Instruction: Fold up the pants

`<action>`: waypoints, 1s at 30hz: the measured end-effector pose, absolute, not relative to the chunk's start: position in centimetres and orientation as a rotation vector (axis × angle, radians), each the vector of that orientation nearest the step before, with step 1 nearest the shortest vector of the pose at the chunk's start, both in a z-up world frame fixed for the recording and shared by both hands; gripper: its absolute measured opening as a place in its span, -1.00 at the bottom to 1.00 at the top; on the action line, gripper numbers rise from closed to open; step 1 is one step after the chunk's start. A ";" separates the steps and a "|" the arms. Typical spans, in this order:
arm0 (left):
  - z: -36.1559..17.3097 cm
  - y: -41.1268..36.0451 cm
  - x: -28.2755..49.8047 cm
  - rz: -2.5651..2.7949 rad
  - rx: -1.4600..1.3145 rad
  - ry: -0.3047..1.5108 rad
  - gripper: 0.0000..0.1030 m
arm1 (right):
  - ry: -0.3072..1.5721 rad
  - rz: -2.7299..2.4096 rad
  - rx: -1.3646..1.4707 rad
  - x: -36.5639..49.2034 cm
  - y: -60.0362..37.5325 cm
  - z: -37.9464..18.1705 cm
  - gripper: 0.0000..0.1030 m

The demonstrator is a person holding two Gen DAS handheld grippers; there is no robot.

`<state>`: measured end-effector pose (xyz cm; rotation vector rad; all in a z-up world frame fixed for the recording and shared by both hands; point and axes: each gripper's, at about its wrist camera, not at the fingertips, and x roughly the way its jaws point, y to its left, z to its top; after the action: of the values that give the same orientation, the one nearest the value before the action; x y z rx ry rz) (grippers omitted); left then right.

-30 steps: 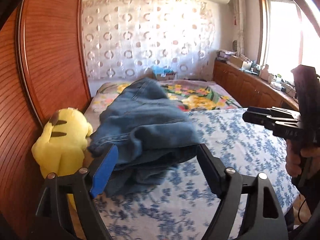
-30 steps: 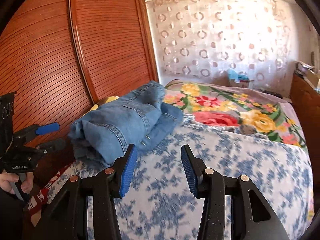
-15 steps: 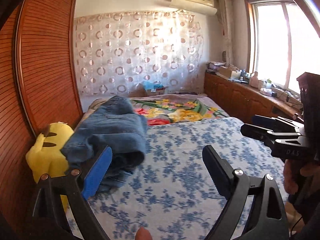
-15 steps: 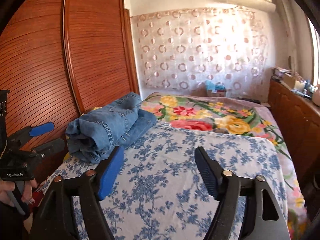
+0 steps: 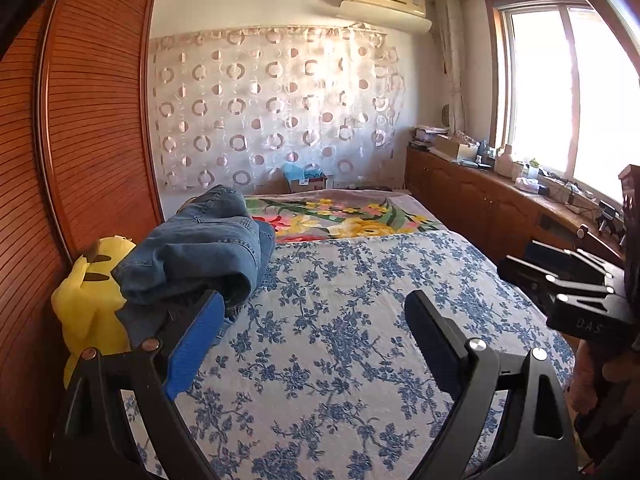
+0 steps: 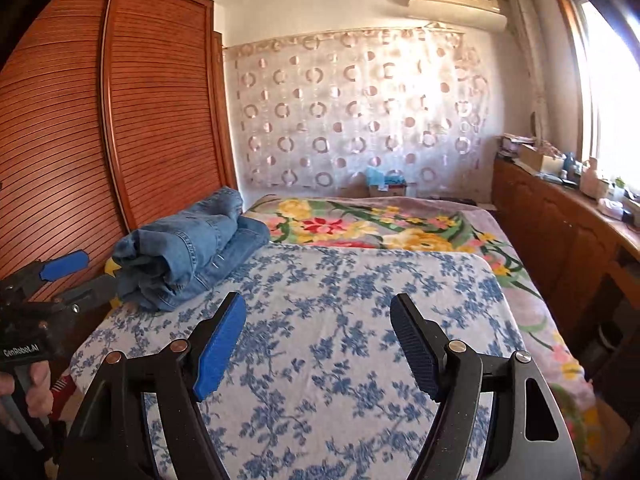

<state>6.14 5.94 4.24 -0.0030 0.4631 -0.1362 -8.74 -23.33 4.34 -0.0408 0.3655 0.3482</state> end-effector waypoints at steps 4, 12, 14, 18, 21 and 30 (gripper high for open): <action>4.3 5.7 6.0 -0.135 0.007 0.470 0.78 | 0.364 0.336 -0.033 -9.4 -23.3 4.3 0.48; 4.5 5.9 5.7 -0.123 0.006 0.464 0.78 | 0.358 0.328 -0.037 -9.8 -23.6 4.4 0.48; 4.5 6.0 5.7 -0.123 0.008 0.466 0.78 | 0.356 0.324 -0.040 -10.0 -23.8 4.3 0.48; 4.6 5.9 5.7 -0.121 0.009 0.468 0.78 | 0.354 0.325 -0.037 -10.2 -24.4 4.2 0.48; 4.6 6.0 5.7 -0.120 0.009 0.468 0.78 | 0.355 0.326 -0.037 -10.1 -24.7 4.1 0.48; 4.5 6.1 5.6 -0.118 0.001 0.472 0.78 | 0.354 0.325 -0.036 -10.2 -24.8 4.1 0.48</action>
<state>5.62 6.11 4.47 0.0011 0.4717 -0.1179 -10.17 -24.80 4.14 -0.0364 0.3545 0.3249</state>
